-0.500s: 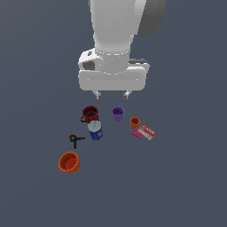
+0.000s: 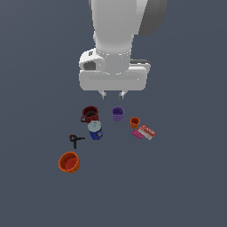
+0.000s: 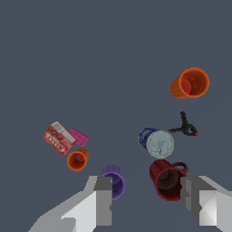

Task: Pick up a designated object from a clutter of objects.

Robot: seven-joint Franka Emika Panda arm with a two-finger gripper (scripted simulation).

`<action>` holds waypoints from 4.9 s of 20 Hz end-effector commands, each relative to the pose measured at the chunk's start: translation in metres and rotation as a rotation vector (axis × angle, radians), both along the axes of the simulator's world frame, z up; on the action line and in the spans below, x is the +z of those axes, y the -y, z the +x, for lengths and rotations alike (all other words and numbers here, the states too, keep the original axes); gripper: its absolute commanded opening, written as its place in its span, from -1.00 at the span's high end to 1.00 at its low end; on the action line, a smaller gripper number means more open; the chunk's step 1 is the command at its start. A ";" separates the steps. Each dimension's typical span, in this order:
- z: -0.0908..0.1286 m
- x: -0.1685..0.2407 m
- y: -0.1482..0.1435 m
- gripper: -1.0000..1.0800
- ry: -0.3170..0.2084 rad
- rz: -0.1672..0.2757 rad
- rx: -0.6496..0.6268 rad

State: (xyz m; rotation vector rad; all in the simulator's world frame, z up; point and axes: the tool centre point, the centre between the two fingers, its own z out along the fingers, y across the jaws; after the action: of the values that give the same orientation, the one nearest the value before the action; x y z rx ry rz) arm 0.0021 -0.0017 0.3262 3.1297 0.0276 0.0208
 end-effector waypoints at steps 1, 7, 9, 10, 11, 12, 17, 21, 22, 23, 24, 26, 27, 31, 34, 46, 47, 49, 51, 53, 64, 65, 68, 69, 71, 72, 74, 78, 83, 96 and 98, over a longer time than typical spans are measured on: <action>0.000 0.000 0.000 -0.23 -0.001 0.000 0.000; 0.007 -0.003 0.003 -0.23 -0.012 -0.007 0.011; 0.011 -0.005 0.006 -0.23 -0.019 -0.011 0.018; 0.014 -0.006 0.007 -0.23 -0.023 -0.013 0.022; 0.017 -0.008 0.009 -0.23 -0.028 -0.016 0.026; 0.020 -0.009 0.010 -0.23 -0.033 -0.019 0.031; 0.039 -0.021 0.022 -0.23 -0.068 -0.039 0.062; 0.058 -0.035 0.034 -0.23 -0.105 -0.060 0.095; 0.063 -0.039 0.038 -0.23 -0.116 -0.066 0.104; 0.067 -0.044 0.042 -0.23 -0.126 -0.073 0.112; 0.072 -0.048 0.045 -0.23 -0.137 -0.079 0.121; 0.081 -0.057 0.052 -0.23 -0.159 -0.091 0.139; 0.085 -0.062 0.056 -0.23 -0.170 -0.097 0.147; 0.101 -0.083 0.071 -0.23 -0.215 -0.123 0.182; 0.111 -0.099 0.082 -0.23 -0.249 -0.142 0.208; 0.138 -0.171 0.124 -0.23 -0.398 -0.219 0.314; 0.139 -0.177 0.127 -0.23 -0.410 -0.225 0.322; 0.141 -0.188 0.133 -0.23 -0.434 -0.236 0.339; 0.142 -0.199 0.138 -0.23 -0.456 -0.246 0.353; 0.143 -0.208 0.142 -0.23 -0.475 -0.255 0.366; 0.143 -0.235 0.154 -0.23 -0.532 -0.280 0.405; 0.143 -0.236 0.154 -0.23 -0.533 -0.281 0.406; 0.143 -0.236 0.154 -0.23 -0.532 -0.280 0.404; 0.142 -0.236 0.154 -0.23 -0.532 -0.280 0.404; 0.142 -0.238 0.154 -0.23 -0.532 -0.280 0.404; 0.141 -0.239 0.155 -0.23 -0.532 -0.280 0.404; 0.139 -0.242 0.157 -0.23 -0.532 -0.280 0.404; 0.134 -0.251 0.161 -0.23 -0.532 -0.280 0.405; 0.131 -0.259 0.164 -0.23 -0.533 -0.280 0.406; 0.130 -0.261 0.165 1.00 -0.533 -0.281 0.405; 0.130 -0.260 0.165 1.00 -0.533 -0.281 0.405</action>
State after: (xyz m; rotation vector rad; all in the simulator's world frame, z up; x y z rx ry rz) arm 0.1320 -0.1673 0.0657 2.6996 0.6024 -0.7367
